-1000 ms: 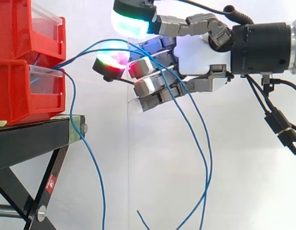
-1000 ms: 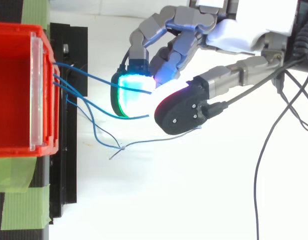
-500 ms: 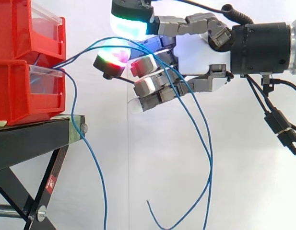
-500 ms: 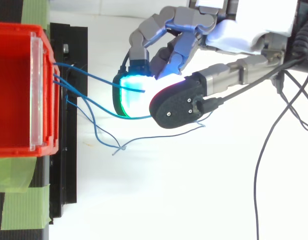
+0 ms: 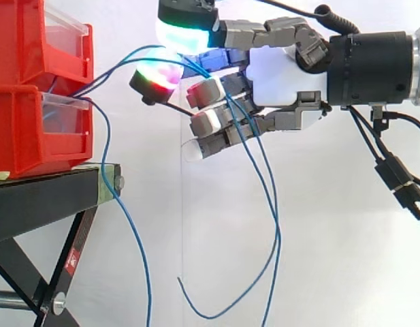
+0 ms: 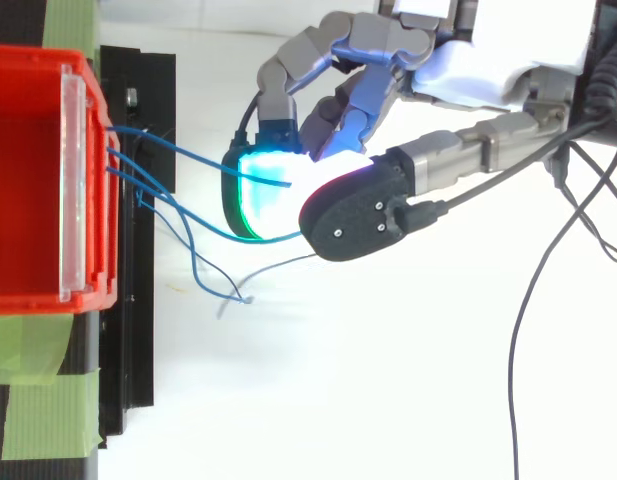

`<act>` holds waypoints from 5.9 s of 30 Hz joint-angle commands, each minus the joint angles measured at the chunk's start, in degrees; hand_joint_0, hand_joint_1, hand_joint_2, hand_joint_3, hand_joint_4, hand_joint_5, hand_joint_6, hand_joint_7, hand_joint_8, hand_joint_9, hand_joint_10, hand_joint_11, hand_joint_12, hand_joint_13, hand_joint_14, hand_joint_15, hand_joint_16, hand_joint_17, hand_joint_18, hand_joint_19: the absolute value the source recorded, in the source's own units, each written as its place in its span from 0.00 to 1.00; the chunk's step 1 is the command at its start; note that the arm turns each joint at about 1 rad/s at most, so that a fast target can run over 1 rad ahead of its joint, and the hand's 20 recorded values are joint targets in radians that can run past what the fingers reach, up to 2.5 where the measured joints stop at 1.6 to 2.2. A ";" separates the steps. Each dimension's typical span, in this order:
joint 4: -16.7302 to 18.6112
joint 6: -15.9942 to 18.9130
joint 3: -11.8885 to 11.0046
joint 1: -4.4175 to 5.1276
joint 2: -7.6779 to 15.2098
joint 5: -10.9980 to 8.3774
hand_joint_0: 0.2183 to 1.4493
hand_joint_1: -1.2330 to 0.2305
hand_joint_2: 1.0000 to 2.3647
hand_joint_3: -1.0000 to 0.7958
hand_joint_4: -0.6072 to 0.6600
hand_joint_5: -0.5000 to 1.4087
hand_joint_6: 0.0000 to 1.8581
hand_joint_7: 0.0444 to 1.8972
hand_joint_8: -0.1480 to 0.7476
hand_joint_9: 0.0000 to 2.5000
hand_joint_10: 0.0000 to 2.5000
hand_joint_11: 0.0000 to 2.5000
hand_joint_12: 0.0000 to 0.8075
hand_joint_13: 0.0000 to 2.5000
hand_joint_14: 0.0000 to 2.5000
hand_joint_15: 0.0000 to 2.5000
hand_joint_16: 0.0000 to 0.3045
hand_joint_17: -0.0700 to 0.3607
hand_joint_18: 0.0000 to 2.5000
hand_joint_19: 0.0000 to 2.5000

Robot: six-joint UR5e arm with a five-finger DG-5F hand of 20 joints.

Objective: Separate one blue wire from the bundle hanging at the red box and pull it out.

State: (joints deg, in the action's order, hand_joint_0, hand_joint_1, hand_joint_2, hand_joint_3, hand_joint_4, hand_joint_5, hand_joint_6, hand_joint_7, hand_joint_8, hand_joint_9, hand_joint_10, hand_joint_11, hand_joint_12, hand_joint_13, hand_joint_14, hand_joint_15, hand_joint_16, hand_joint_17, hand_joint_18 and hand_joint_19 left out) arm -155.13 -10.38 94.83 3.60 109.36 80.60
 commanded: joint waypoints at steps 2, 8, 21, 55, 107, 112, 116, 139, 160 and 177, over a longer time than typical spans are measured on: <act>0.00 -0.08 0.00 0.01 0.07 0.00 0.30 0.31 0.02 0.50 0.40 0.20 0.45 0.52 0.55 0.52 0.01 0.47 0.59 0.47 0.01 0.41 0.17 0.44 0.30 0.18; 0.00 -0.17 0.00 0.09 -0.02 0.00 0.30 0.29 0.01 0.52 0.38 0.21 0.45 0.53 0.55 0.52 0.01 0.47 0.60 0.44 0.01 0.39 0.18 0.45 0.30 0.17; 0.00 -0.35 0.00 0.09 -0.02 0.18 0.31 0.27 0.01 0.53 0.38 0.21 0.44 0.55 0.55 0.49 0.01 0.43 0.60 0.32 0.01 0.29 0.18 0.45 0.28 0.15; 0.00 -0.43 0.00 0.09 0.07 0.18 0.30 0.27 0.01 0.52 0.33 0.22 0.44 0.56 0.51 0.25 0.01 0.20 0.56 0.20 0.01 0.17 0.20 0.48 0.24 0.14; -10.99 -5.97 0.00 0.71 -0.02 2.29 0.30 0.29 0.01 0.52 0.34 0.21 0.45 0.53 0.56 0.42 0.01 0.42 0.55 0.56 0.01 0.51 0.18 0.45 0.30 0.17; -10.63 -5.62 0.18 0.80 -0.02 2.81 0.30 0.29 0.01 0.52 0.34 0.21 0.45 0.53 0.55 0.42 0.01 0.43 0.55 0.56 0.01 0.50 0.18 0.45 0.30 0.17; -10.55 -5.62 1.23 0.97 -0.02 2.90 0.30 0.29 0.01 0.52 0.34 0.21 0.45 0.53 0.55 0.42 0.01 0.42 0.55 0.56 0.01 0.50 0.18 0.45 0.30 0.17; -7.03 -1.66 12.04 2.38 -5.56 -0.53 0.30 0.29 0.01 0.52 0.34 0.21 0.45 0.53 0.56 0.42 0.01 0.42 0.56 0.55 0.01 0.50 0.18 0.45 0.30 0.17; 4.04 -3.33 12.13 2.64 -5.47 -1.85 0.30 0.29 0.01 0.52 0.33 0.21 0.45 0.53 0.55 0.42 0.01 0.41 0.56 0.55 0.01 0.49 0.18 0.45 0.30 0.17; 4.04 -3.33 12.13 2.64 -5.47 -1.85 0.30 0.29 0.01 0.53 0.32 0.21 0.45 0.53 0.55 0.42 0.01 0.41 0.56 0.54 0.01 0.49 0.18 0.45 0.30 0.17</act>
State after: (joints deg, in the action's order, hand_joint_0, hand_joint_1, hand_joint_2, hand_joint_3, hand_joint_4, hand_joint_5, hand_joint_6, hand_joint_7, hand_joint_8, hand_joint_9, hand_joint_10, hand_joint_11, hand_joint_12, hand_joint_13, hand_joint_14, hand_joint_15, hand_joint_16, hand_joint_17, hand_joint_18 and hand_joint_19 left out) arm -151.08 -13.71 107.02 6.24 103.87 78.75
